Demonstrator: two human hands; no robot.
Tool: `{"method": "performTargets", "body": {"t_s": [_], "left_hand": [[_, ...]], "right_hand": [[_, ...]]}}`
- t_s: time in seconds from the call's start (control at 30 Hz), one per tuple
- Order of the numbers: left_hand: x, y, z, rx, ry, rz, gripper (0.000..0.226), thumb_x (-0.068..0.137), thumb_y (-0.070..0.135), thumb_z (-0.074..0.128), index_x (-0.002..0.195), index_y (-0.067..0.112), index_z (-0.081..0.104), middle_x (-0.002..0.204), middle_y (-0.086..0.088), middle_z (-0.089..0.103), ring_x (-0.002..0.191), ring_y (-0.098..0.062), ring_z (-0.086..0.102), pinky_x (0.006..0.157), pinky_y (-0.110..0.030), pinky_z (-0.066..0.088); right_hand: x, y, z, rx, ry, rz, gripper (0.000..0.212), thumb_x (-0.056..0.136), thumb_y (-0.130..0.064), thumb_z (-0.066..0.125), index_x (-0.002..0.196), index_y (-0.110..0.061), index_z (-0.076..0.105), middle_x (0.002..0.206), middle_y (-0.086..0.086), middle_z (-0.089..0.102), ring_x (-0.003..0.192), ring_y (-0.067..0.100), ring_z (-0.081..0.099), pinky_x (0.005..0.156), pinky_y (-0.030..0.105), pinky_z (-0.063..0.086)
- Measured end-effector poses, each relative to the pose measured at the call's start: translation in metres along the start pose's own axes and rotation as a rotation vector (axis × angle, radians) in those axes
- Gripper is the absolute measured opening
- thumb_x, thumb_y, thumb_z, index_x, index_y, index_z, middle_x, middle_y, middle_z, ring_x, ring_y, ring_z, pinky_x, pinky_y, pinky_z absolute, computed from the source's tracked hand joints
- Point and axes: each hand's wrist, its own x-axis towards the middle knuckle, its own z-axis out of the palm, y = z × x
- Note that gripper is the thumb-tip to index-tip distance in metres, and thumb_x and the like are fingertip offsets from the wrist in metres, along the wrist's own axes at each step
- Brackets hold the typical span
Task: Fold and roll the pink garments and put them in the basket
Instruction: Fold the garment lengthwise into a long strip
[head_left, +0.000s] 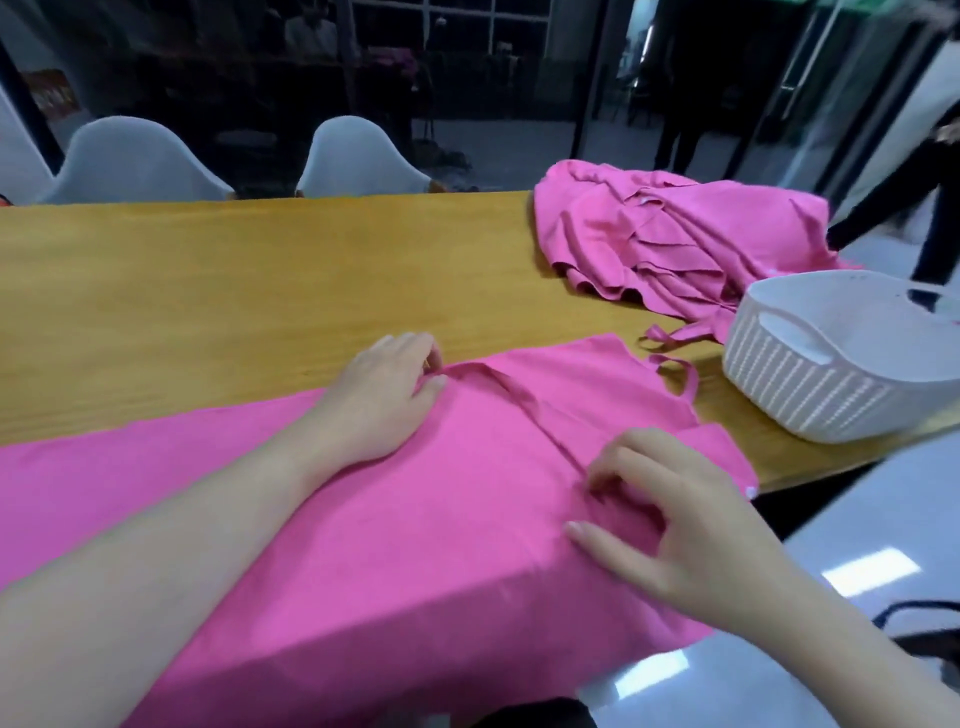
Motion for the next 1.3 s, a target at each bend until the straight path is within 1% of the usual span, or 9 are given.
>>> {"method": "performTargets", "body": {"t_s": [0.17,0.33,0.47,0.6,0.77,0.9,0.97,1.13,1.3], "left_hand": [[0.002,0.001,0.0,0.002,0.004,0.003,0.007,0.097,0.02,0.061,0.102,0.018,0.057,0.089,0.004,0.051,0.089,-0.024,0.05,0.083,-0.041,0.043],[-0.001,0.0,0.0,0.014,0.016,0.013,0.007,0.096,0.017,0.063,0.101,0.019,0.059,0.081,0.014,0.043,0.084,-0.021,0.048,0.079,-0.04,0.042],[0.001,0.002,-0.001,0.034,0.017,0.025,0.011,0.094,0.013,0.063,0.103,0.019,0.062,0.087,0.006,0.047,0.087,-0.02,0.048,0.085,-0.042,0.045],[0.012,0.014,0.0,0.033,-0.033,0.112,0.009,0.096,0.019,0.059,0.104,0.02,0.063,0.095,0.002,0.053,0.093,-0.021,0.052,0.089,-0.047,0.047],[0.027,0.035,0.014,0.007,-0.085,0.176,0.036,0.096,0.057,0.043,0.096,0.027,0.061,0.091,0.009,0.055,0.088,-0.015,0.048,0.085,-0.041,0.045],[0.031,0.034,0.017,-0.058,-0.008,0.182,0.032,0.098,0.048,0.044,0.092,0.024,0.064,0.086,0.01,0.057,0.085,-0.017,0.046,0.082,-0.044,0.043],[0.029,0.035,0.014,-0.149,0.017,0.171,0.031,0.1,0.041,0.044,0.088,0.019,0.062,0.082,0.01,0.057,0.082,-0.015,0.047,0.079,-0.036,0.039],[0.022,0.041,0.009,-0.261,-0.023,0.178,0.034,0.098,0.049,0.044,0.092,0.021,0.063,0.083,0.012,0.064,0.08,-0.005,0.057,0.075,-0.017,0.042],[0.024,0.036,0.012,-0.278,-0.029,0.149,0.03,0.094,0.054,0.051,0.09,0.028,0.066,0.082,0.016,0.063,0.082,0.0,0.058,0.074,-0.012,0.039]], "right_hand": [[-0.046,0.009,0.005,-0.216,0.067,0.001,0.046,0.09,-0.049,0.071,0.121,-0.016,0.07,0.119,-0.003,0.063,0.108,0.022,0.062,0.089,0.04,0.049],[-0.056,0.014,-0.002,-0.073,0.226,0.167,0.027,0.094,-0.034,0.062,0.105,-0.011,0.072,0.107,-0.006,0.065,0.1,0.015,0.063,0.088,0.038,0.052],[-0.051,0.007,-0.018,0.102,0.211,0.389,0.046,0.083,-0.064,0.062,0.104,-0.023,0.069,0.096,-0.019,0.063,0.094,0.005,0.06,0.083,0.022,0.046],[-0.044,0.002,-0.019,0.12,0.19,0.513,0.058,0.08,-0.083,0.048,0.094,-0.029,0.066,0.087,-0.016,0.059,0.087,0.004,0.059,0.078,0.027,0.048],[-0.043,0.008,-0.009,-0.046,0.18,0.503,0.029,0.086,-0.052,0.067,0.088,-0.025,0.058,0.082,-0.016,0.048,0.077,0.008,0.05,0.072,0.037,0.05],[-0.043,0.01,-0.012,-0.002,0.164,0.546,0.032,0.082,-0.053,0.069,0.075,-0.028,0.051,0.077,-0.013,0.049,0.072,0.006,0.05,0.067,0.032,0.044],[-0.04,0.01,-0.016,0.059,0.177,0.557,0.032,0.085,-0.045,0.074,0.072,-0.028,0.049,0.073,-0.011,0.051,0.069,0.007,0.05,0.064,0.025,0.04],[-0.011,0.014,-0.04,0.254,0.433,0.53,0.02,0.095,-0.018,0.07,0.08,-0.017,0.056,0.068,-0.008,0.056,0.063,0.007,0.054,0.06,0.015,0.037],[0.054,0.06,-0.037,0.171,0.436,0.56,0.015,0.096,-0.017,0.065,0.087,-0.017,0.053,0.067,-0.008,0.052,0.064,0.008,0.051,0.065,0.031,0.036]]}}
